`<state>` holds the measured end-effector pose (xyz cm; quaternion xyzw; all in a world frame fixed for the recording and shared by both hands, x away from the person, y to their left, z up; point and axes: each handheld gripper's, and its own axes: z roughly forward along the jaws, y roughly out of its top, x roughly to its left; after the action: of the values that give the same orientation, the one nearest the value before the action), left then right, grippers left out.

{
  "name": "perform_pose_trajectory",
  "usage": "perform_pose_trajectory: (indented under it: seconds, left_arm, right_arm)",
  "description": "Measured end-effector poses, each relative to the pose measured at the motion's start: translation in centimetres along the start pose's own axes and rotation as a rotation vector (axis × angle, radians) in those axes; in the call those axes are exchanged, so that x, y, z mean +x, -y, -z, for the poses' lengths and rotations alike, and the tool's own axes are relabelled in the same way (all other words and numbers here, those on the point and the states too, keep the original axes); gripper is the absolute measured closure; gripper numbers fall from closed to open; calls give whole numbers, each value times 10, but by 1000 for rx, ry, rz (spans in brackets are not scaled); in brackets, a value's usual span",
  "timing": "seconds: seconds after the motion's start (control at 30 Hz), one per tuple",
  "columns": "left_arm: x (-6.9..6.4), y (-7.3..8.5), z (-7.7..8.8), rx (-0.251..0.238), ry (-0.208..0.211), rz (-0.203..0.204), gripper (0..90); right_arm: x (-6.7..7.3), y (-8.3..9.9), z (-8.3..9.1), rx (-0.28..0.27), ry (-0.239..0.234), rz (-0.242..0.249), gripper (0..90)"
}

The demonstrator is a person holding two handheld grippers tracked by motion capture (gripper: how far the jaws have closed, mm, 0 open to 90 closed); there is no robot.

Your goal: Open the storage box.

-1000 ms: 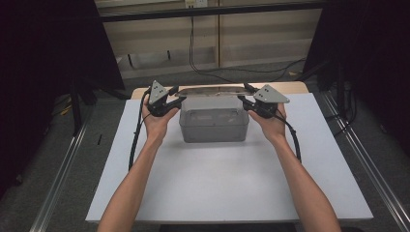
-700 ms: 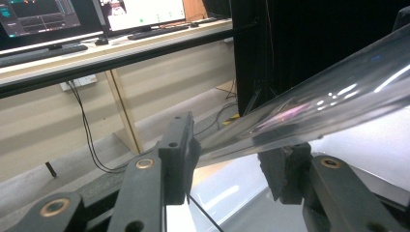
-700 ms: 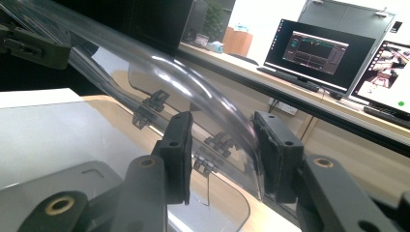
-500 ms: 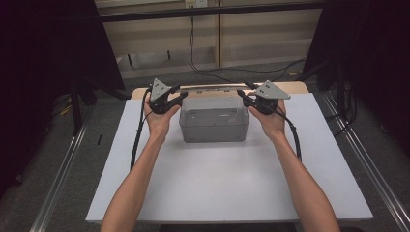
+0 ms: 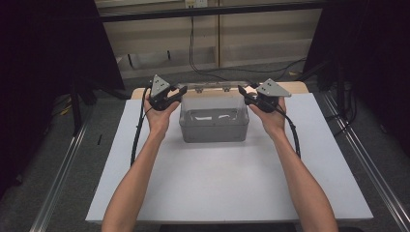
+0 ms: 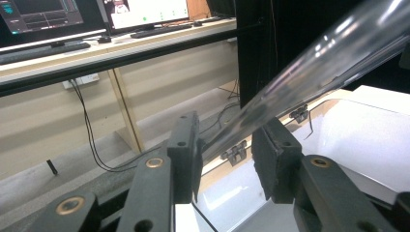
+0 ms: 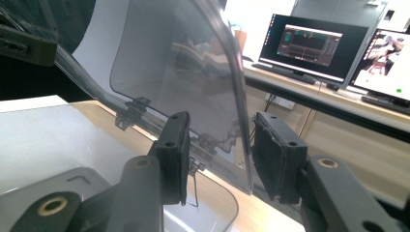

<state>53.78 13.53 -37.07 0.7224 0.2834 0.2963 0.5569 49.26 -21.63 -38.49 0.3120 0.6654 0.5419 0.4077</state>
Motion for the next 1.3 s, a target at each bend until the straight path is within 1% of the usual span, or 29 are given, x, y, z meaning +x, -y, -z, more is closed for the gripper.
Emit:
perform_pose_trajectory:
  seconds: [0.03, 0.07, 0.13, 0.17, 0.23, 0.3, 0.33, 0.4, 0.47, 0.53, 0.63, 0.73, 0.83, 0.93, 0.97, 1.0, 1.1, 1.17, 1.2, 1.3]
  left_arm:
    - [1, 0, 0, 3, 0, -4, 636]
    - [2, 0, -1, 6, 1, 0, 638]
    - [3, 0, -2, 5, -4, 5, 644]
    - [3, 0, -2, 10, -5, 1, 646]
    - [4, 1, -4, 8, -5, 17, 650]
    - [6, 2, -5, 11, -10, 19, 655]
    - [6, 3, -6, 10, -9, 21, 657]
    - [8, 4, -8, 22, -7, 13, 659]
    - [7, 5, -9, 25, -10, 20, 659]
    - [7, 5, -10, 28, -5, 17, 661]
    - [9, 4, -11, 29, -8, 11, 667]
    - [10, 4, -12, 25, -8, 14, 671]
    - [11, 4, -14, 30, -11, 16, 677]
    - [13, 4, -16, 44, -15, 8, 687]
    - [14, 5, -16, 45, -16, 10, 689]
    - [14, 5, -17, 40, -19, 22, 689]
    - [15, 6, -18, 49, -19, 13, 697]
    - [16, 6, -19, 45, -24, 22, 698]
    - [17, 6, -20, 49, -23, 19, 698]
    - [19, 5, -21, 53, -27, 23, 699]
  right_arm:
    - [-1, 0, -1, 8, -5, 0, 579]
    - [-2, 0, -3, 8, -4, 7, 580]
    - [-4, 0, -6, 23, -8, 6, 587]
    - [-6, 0, -7, 23, -4, 3, 591]
    - [-8, 1, -9, 25, 6, 2, 587]
    - [-11, 3, -11, 41, 10, 0, 583]
    - [-12, 5, -12, 45, 13, -4, 580]
    - [-15, 6, -13, 47, 6, -21, 583]
    - [-16, 7, -15, 51, 1, -23, 593]
    - [-16, 8, -17, 56, -3, -26, 607]
    - [-17, 11, -21, 71, -12, -26, 627]
    - [-17, 13, -24, 72, -10, -26, 656]
    - [-18, 14, -26, 70, -9, -37, 684]
    - [-19, 16, -28, 80, -14, -47, 692]
    - [-19, 16, -29, 85, -15, -47, 693]
    - [-20, 16, -30, 88, -14, -45, 693]
    - [-20, 14, -33, 93, -18, -43, 689]
    - [-21, 12, -35, 98, -18, -39, 688]
    - [-21, 12, -35, 99, -16, -38, 689]
    - [-23, 13, -36, 89, -14, -56, 695]
